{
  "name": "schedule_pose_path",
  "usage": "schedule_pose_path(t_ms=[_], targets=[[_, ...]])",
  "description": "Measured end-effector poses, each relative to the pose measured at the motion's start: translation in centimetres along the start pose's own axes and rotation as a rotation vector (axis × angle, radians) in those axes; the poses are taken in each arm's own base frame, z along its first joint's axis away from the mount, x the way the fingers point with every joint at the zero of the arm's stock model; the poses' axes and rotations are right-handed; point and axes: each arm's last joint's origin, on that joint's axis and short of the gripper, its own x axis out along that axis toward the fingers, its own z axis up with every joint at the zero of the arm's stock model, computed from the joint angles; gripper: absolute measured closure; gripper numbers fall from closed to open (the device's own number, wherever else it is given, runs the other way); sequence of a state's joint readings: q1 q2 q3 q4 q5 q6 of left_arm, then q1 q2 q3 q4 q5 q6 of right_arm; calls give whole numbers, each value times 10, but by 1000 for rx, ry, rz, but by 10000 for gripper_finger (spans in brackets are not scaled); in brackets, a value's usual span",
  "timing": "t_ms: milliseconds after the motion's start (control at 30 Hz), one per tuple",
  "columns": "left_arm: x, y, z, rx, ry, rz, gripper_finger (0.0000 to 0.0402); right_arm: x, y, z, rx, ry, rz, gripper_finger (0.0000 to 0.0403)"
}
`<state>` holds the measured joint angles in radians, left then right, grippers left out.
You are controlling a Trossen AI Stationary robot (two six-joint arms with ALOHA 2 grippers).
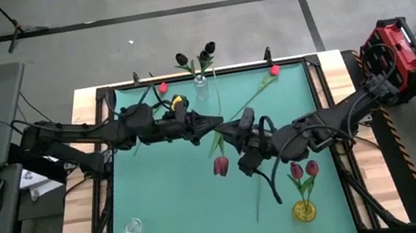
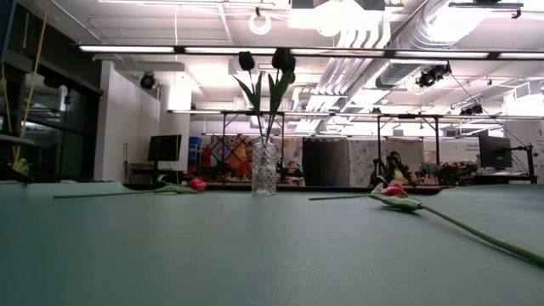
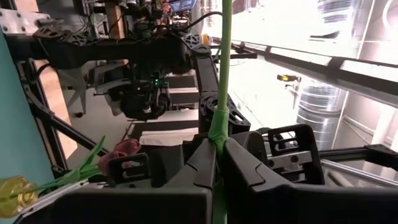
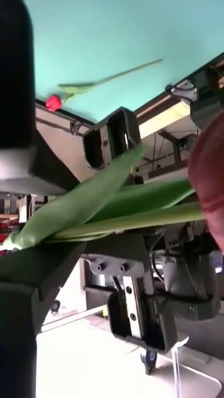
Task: Sort flowers into vase by color
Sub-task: Put the dark red tulip into the yellow vase
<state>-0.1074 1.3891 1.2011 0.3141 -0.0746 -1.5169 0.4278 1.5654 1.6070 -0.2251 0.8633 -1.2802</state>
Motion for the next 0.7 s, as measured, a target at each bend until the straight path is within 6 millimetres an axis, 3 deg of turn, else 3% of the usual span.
schedule_pose_path(t_ms=[233, 433, 700], targets=[[0, 0, 2, 71, -7, 1, 401, -5, -2, 5, 12, -1, -30, 393], [0, 0, 10, 125, -31, -1, 387, -9, -3, 8, 40, 8, -52, 398], [1, -2, 14, 190, -48, -23, 296, -18, -16, 4, 65, 46, -88, 401]])
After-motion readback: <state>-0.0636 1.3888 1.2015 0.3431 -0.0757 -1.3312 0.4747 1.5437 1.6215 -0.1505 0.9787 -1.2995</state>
